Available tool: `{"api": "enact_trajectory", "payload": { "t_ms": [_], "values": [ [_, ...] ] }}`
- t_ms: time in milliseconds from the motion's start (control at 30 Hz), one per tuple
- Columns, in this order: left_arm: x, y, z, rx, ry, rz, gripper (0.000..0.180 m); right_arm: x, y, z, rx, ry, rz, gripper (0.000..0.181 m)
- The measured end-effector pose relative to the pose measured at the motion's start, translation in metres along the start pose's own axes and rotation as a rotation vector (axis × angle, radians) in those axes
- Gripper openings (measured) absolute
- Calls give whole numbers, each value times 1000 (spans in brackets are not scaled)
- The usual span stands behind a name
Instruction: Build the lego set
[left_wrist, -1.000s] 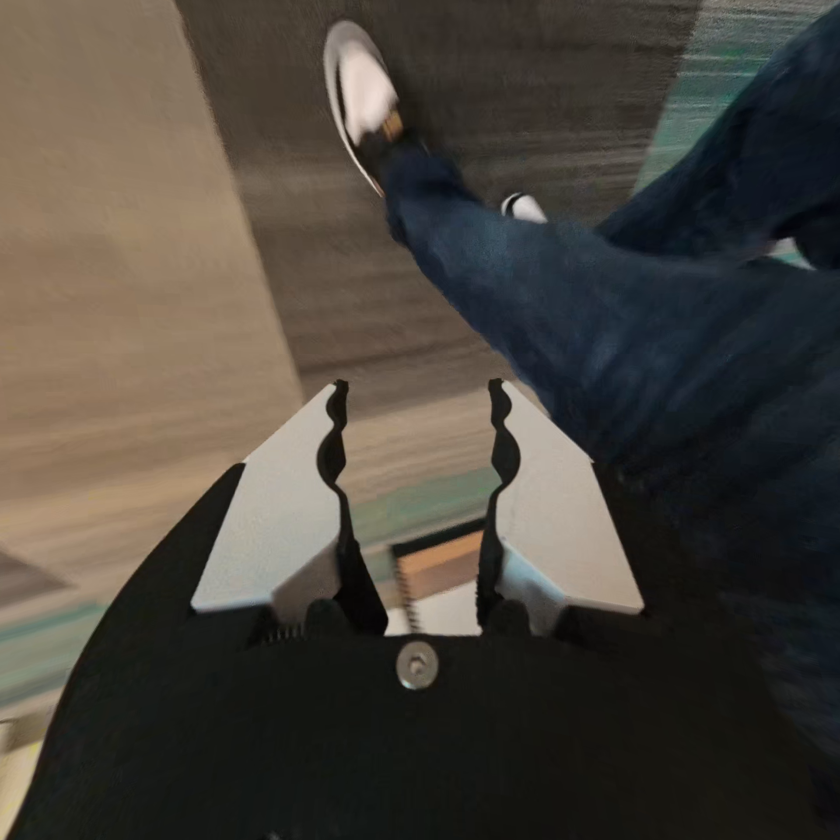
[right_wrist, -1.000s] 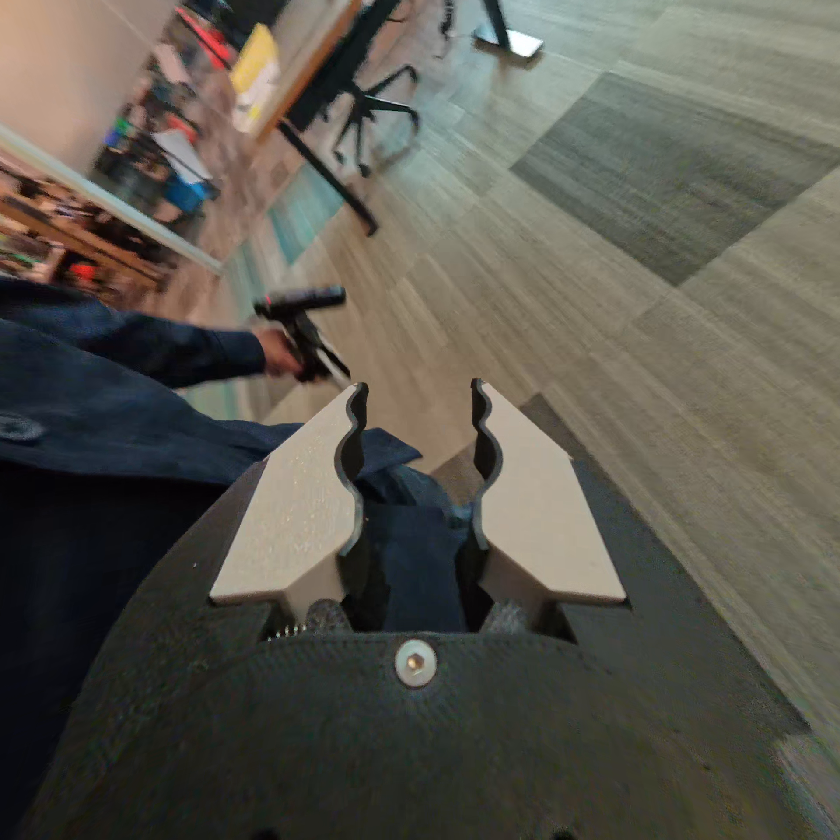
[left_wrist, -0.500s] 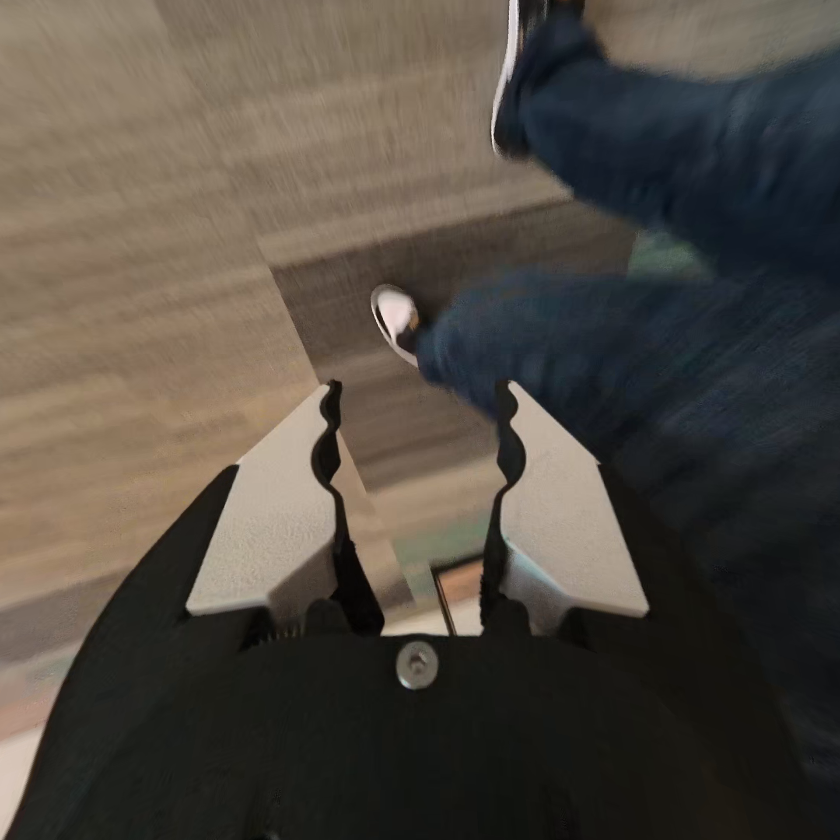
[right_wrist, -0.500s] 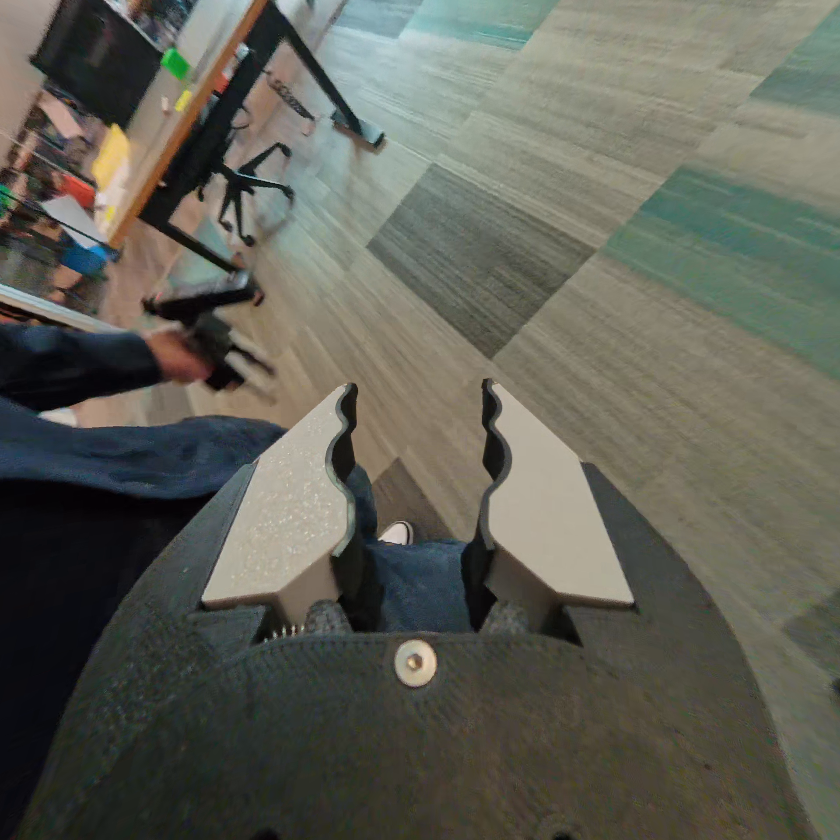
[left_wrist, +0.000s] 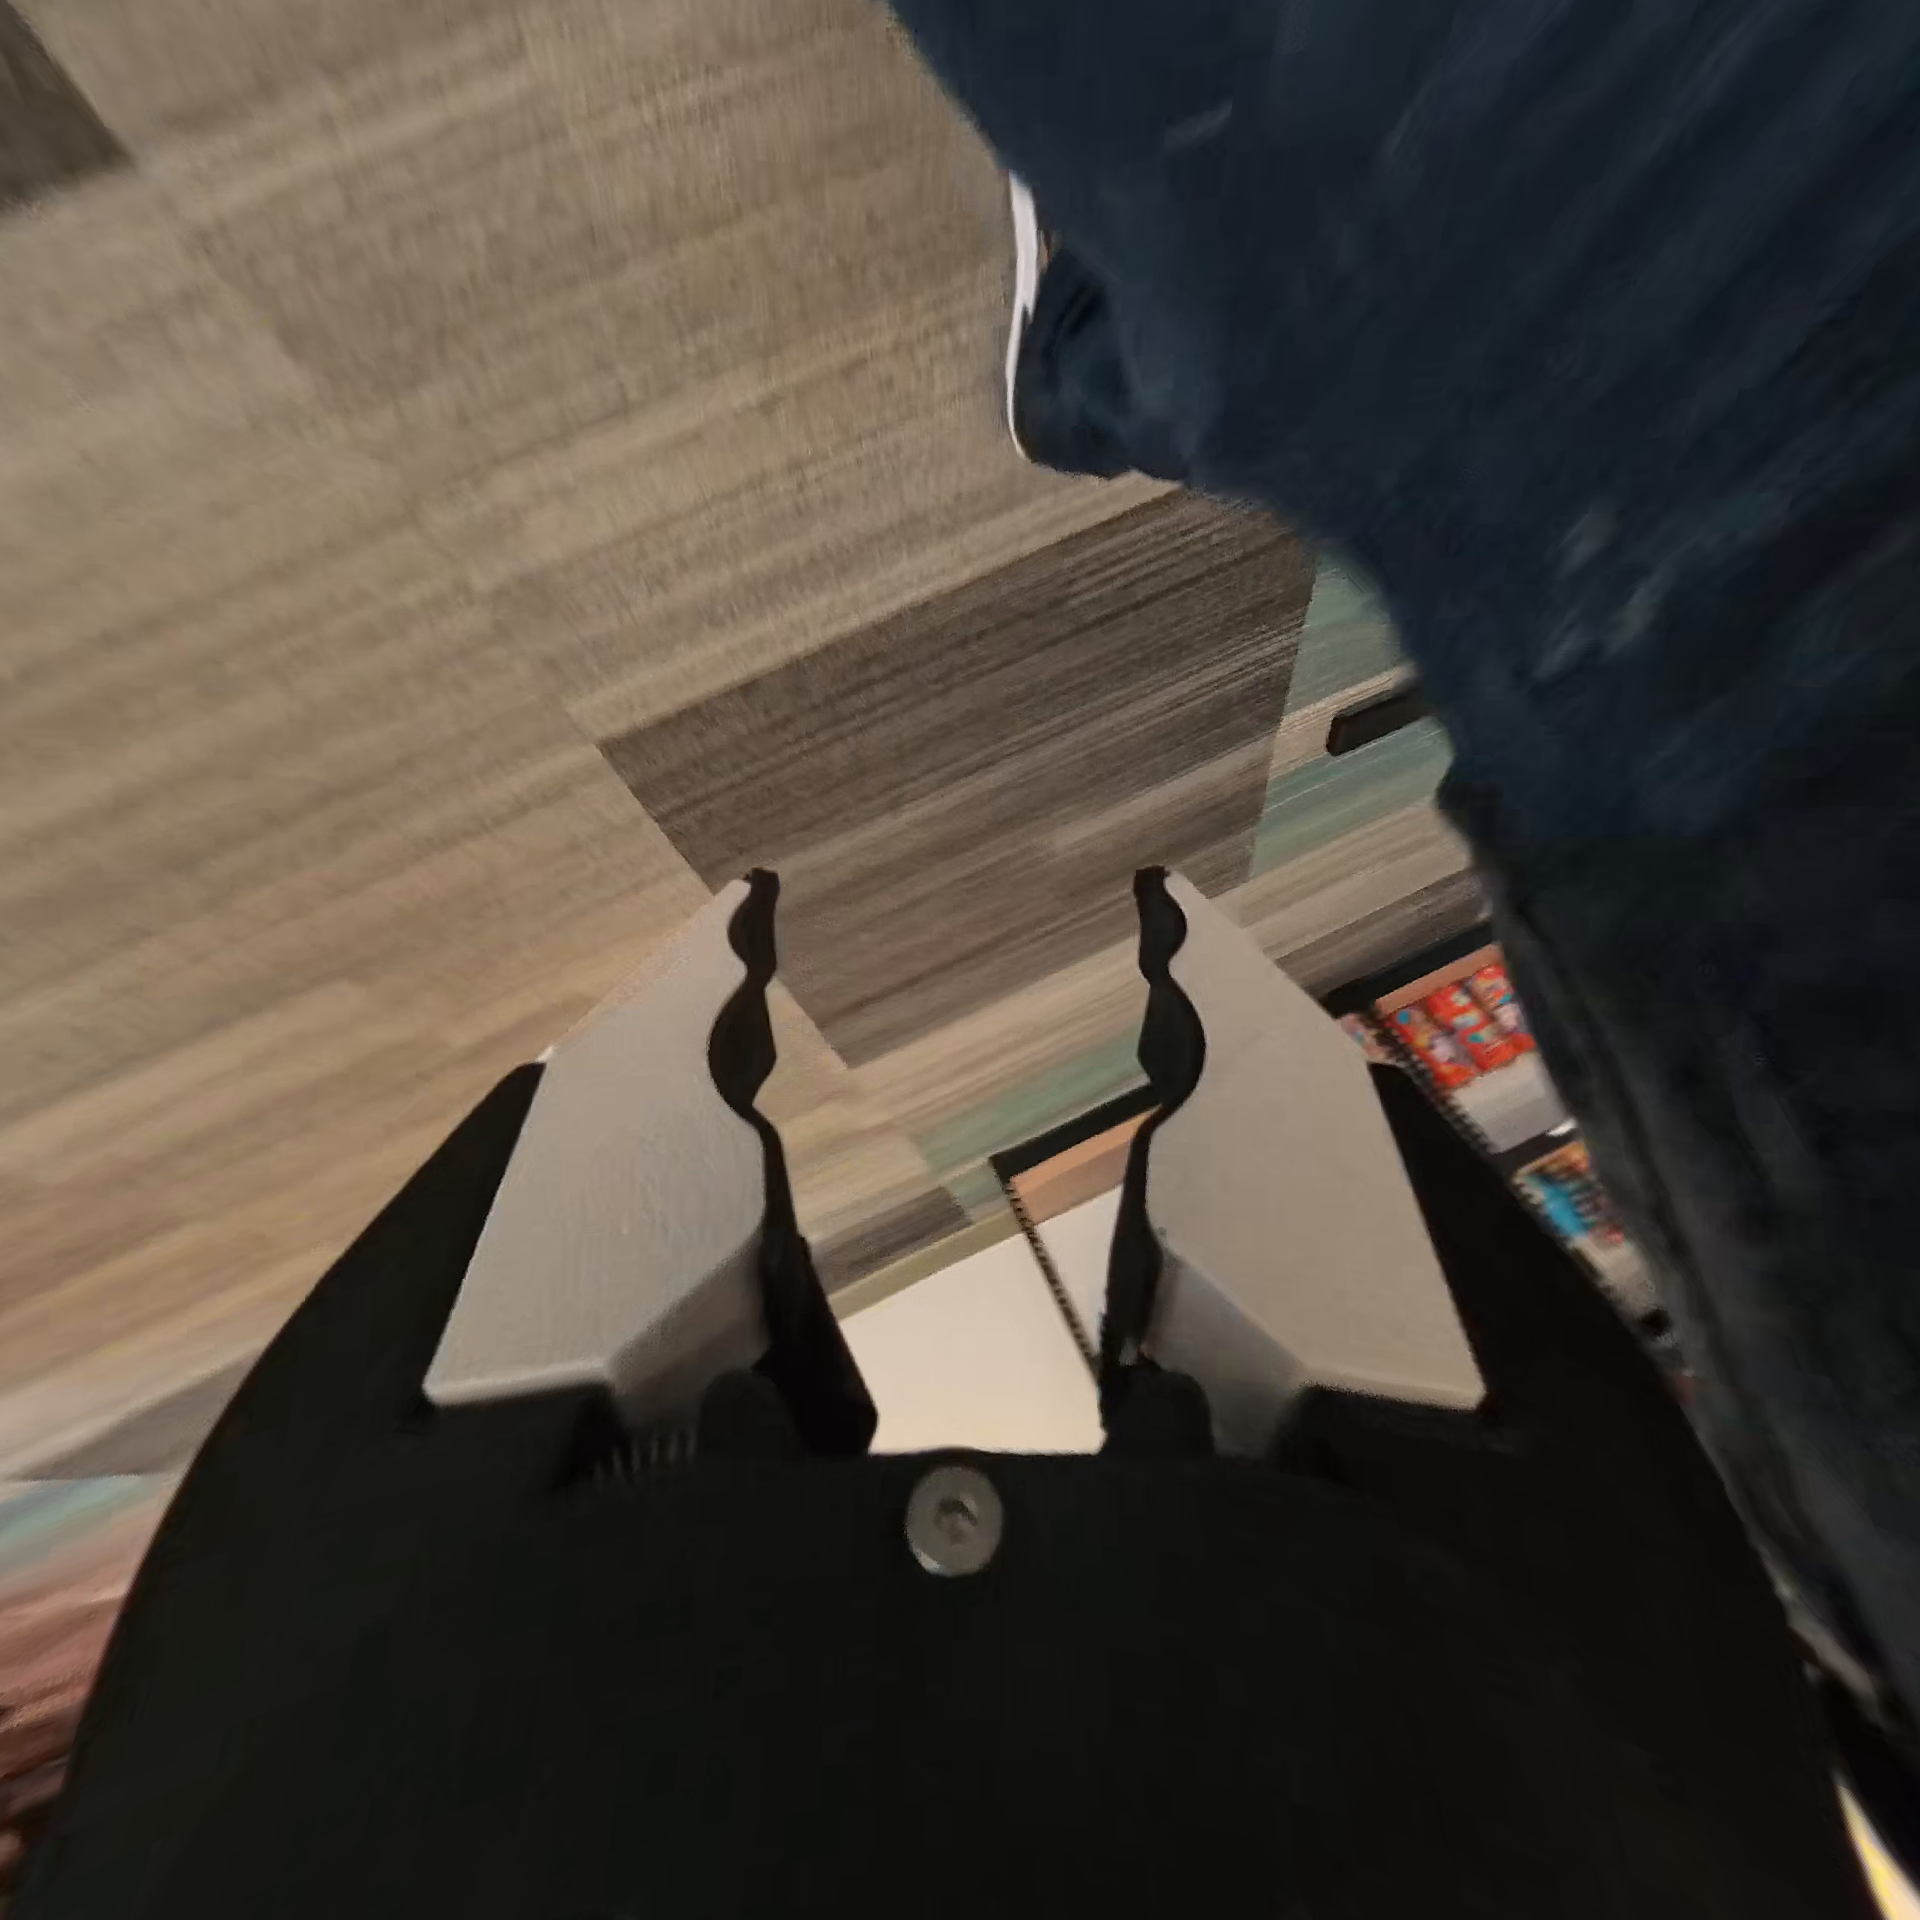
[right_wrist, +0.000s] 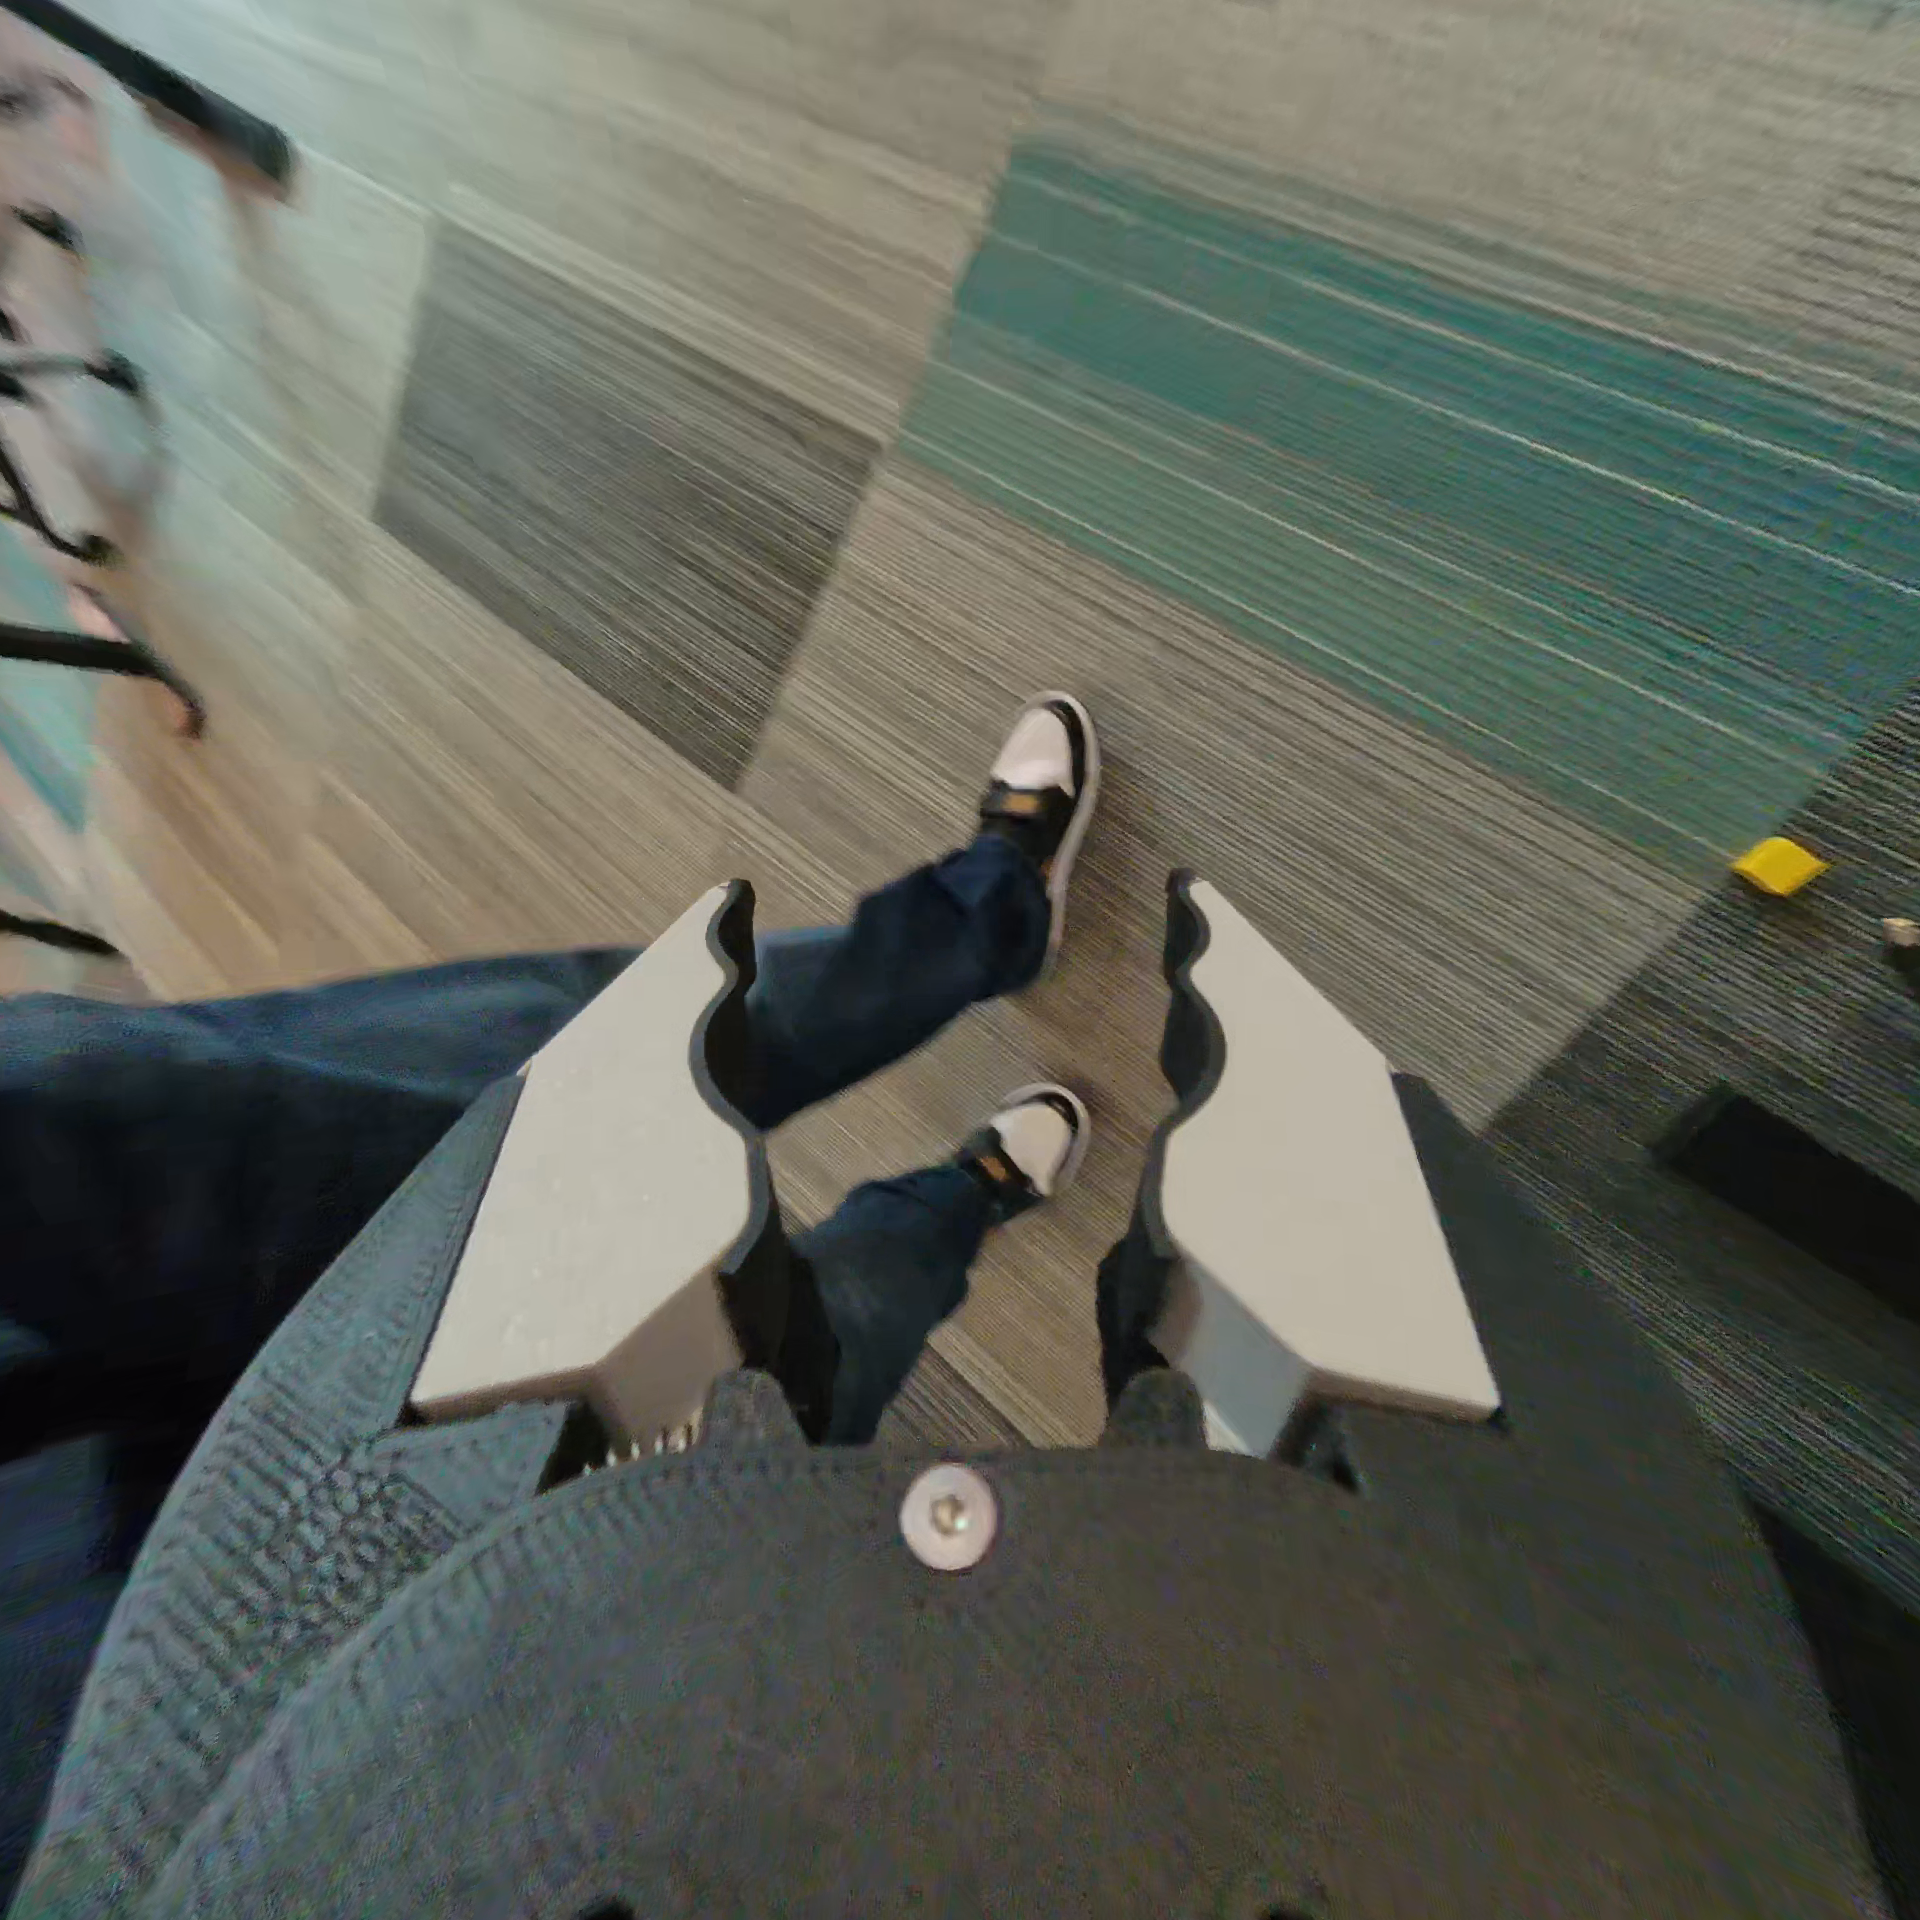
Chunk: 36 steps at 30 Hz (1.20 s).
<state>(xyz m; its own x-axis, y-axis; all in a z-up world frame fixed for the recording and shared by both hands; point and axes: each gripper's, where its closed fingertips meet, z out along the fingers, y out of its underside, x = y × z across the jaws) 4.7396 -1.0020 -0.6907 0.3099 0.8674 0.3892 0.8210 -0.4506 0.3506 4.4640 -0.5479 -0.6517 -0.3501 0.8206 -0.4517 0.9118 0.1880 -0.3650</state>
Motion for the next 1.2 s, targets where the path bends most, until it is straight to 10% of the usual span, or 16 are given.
{"api": "enact_trajectory", "payload": {
  "t_ms": [233,633,1200],
  "values": [
    [-2,-199,-80,3,-136,307,64,130,-33,91,-206,89,83,88],
    [69,-342,-76,199,37,-38,62,428,39,277,-352,248,526,81],
    [82,-434,-11,94,11,109,56,614,204,430,-537,385,626,50]
  ]
}}
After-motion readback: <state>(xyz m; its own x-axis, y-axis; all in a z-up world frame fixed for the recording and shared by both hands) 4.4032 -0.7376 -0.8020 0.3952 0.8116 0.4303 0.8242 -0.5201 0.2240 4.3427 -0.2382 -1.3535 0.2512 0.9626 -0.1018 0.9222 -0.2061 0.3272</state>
